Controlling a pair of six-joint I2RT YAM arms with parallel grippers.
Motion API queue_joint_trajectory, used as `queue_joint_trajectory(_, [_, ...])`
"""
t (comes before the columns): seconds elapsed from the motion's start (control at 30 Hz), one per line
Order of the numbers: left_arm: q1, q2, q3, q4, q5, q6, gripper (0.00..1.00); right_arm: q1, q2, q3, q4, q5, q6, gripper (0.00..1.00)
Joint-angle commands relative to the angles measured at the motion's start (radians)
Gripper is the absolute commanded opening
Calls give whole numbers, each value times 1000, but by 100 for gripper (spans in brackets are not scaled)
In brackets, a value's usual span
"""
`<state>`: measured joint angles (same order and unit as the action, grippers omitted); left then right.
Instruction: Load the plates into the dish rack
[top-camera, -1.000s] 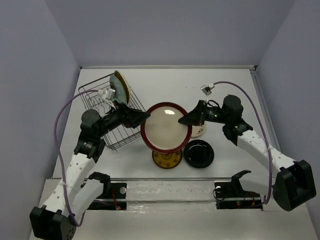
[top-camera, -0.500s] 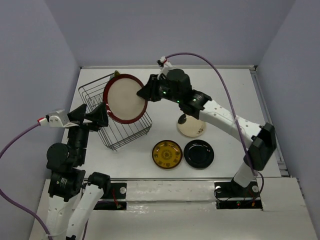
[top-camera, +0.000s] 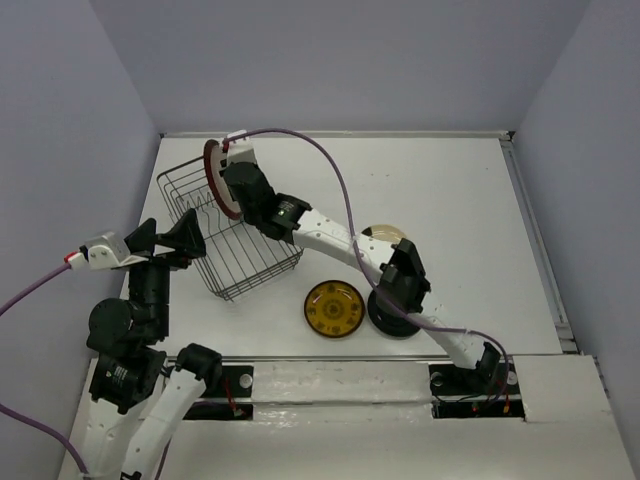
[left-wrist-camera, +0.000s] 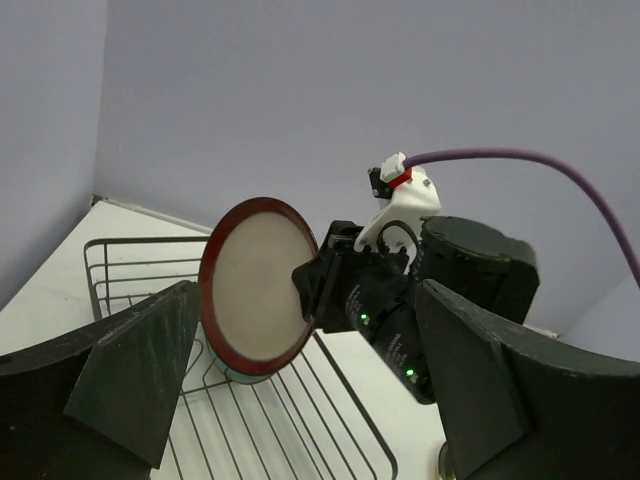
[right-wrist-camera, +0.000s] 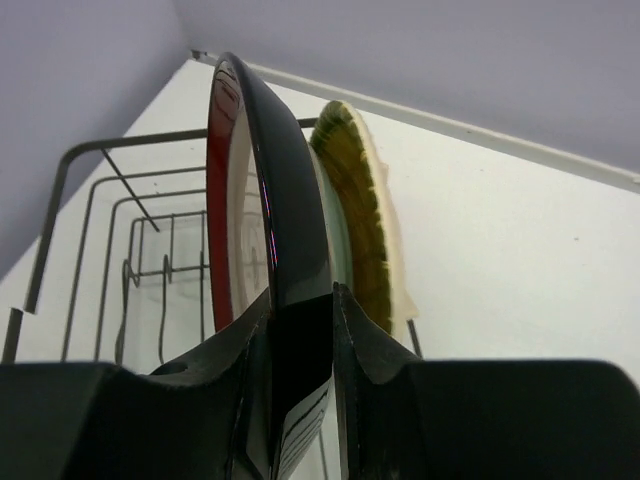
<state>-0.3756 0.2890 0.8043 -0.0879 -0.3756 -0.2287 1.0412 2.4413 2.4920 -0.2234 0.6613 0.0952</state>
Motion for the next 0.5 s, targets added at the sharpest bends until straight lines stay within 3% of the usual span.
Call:
queue_joint_trajectory(0.0, [-20,-13,-10,39,-45,23,99,5,2,99,370,141,-190,7])
queue_joint_trajectory(0.33, [-31,-14,-13,39,-31,19,99,32,93,117,562,212,-402,7])
queue_joint_trajectory(0.47, [-31,-10,-13,39,-32,17,99,33,105,111,559,205,-404,7])
